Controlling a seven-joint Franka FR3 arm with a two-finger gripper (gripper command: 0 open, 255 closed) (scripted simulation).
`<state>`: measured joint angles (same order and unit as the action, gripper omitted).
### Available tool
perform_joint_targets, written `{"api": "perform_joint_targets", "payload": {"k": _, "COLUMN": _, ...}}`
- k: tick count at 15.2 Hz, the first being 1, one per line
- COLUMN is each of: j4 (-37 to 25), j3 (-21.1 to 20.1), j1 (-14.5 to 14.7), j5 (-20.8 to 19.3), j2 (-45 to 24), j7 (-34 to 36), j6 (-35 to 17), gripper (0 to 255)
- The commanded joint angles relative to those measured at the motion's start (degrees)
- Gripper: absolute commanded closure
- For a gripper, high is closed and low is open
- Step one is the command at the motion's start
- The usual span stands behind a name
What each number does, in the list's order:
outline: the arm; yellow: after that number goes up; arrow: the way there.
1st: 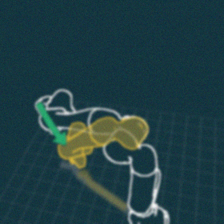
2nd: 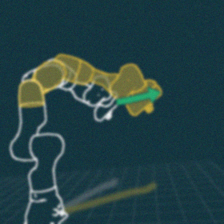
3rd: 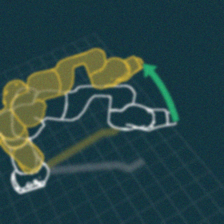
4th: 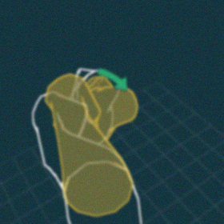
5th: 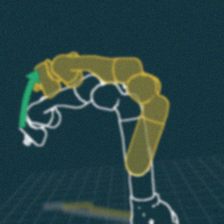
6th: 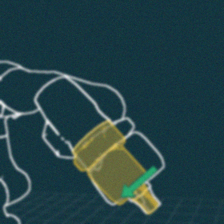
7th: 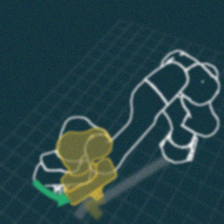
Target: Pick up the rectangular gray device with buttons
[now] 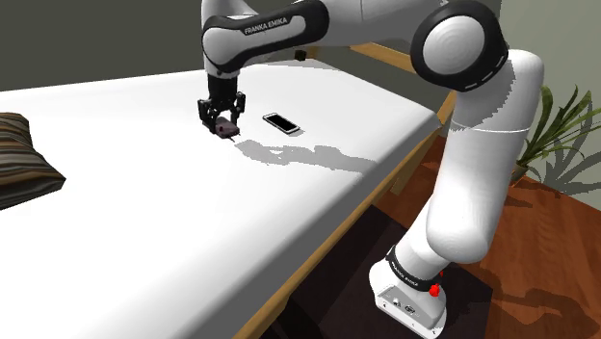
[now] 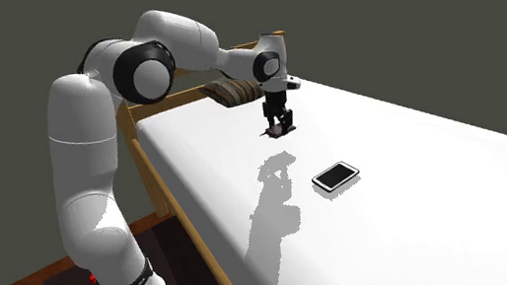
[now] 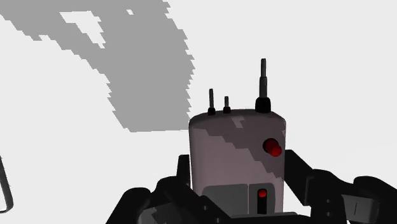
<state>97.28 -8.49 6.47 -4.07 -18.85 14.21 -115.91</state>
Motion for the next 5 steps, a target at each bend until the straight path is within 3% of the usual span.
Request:
{"api": "perform_joint_targets", "payload": {"k": 1, "j4": -0.9, "j3": 0.0, "j1": 0.0, "j5": 0.1, "j2": 0.4, "j7": -0.1, "j6": 1.3, "gripper": 255}}
{"api": "perform_joint_targets", "payload": {"k": 5, "j4": -2.0, "j3": -0.1, "j1": 0.0, "j5": 0.2, "j2": 0.9, "j7": -0.1, "j6": 2.8, "gripper": 255}}
